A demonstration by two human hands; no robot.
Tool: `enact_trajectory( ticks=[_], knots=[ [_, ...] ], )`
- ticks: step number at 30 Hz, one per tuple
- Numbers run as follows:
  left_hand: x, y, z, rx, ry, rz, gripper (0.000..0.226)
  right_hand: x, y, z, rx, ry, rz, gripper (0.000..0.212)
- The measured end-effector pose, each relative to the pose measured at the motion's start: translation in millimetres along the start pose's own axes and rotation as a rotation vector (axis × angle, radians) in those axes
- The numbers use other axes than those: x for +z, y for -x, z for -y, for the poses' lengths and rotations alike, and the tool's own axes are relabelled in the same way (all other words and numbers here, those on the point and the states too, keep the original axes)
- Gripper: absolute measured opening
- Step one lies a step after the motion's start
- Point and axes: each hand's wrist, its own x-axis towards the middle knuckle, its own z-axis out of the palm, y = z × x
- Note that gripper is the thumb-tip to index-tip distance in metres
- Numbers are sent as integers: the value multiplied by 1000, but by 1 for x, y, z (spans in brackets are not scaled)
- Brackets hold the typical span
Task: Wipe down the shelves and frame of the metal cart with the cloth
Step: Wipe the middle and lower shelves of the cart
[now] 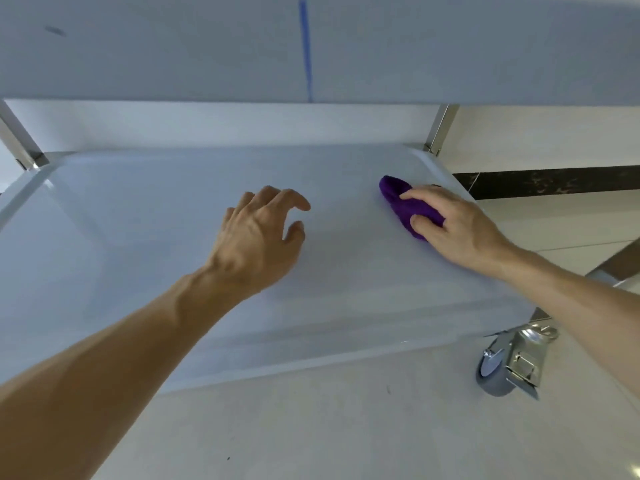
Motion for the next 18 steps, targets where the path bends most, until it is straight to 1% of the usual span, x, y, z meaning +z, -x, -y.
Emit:
enact_trajectory(
  ticks=[1,3,6,8,12,14,16,18],
  knots=[
    [5,-2,-8,7,28,14,33,-2,-3,-10,66,14,-36,39],
    [16,-2,-19,68,-24,82,40,-4,-17,-23,167,45,-79,39],
    [32,4,-18,90,-123,204,51,0,-41,-29,225,78,-103,41],
    [40,10,-13,93,-155,211,52,4,-58,-30,254,95,-119,41],
    [44,12,-12,115,-191,168,51,14,-96,-24,318,121,-123,41],
    [45,11,-13,106,-197,168,51,21,-113,-16,330,121,-120,39],
    [45,11,-12,97,-196,171,51,32,-126,0,301,118,-122,37],
    [46,11,-12,92,-193,173,51,48,-130,21,170,119,-107,36]
  ],
)
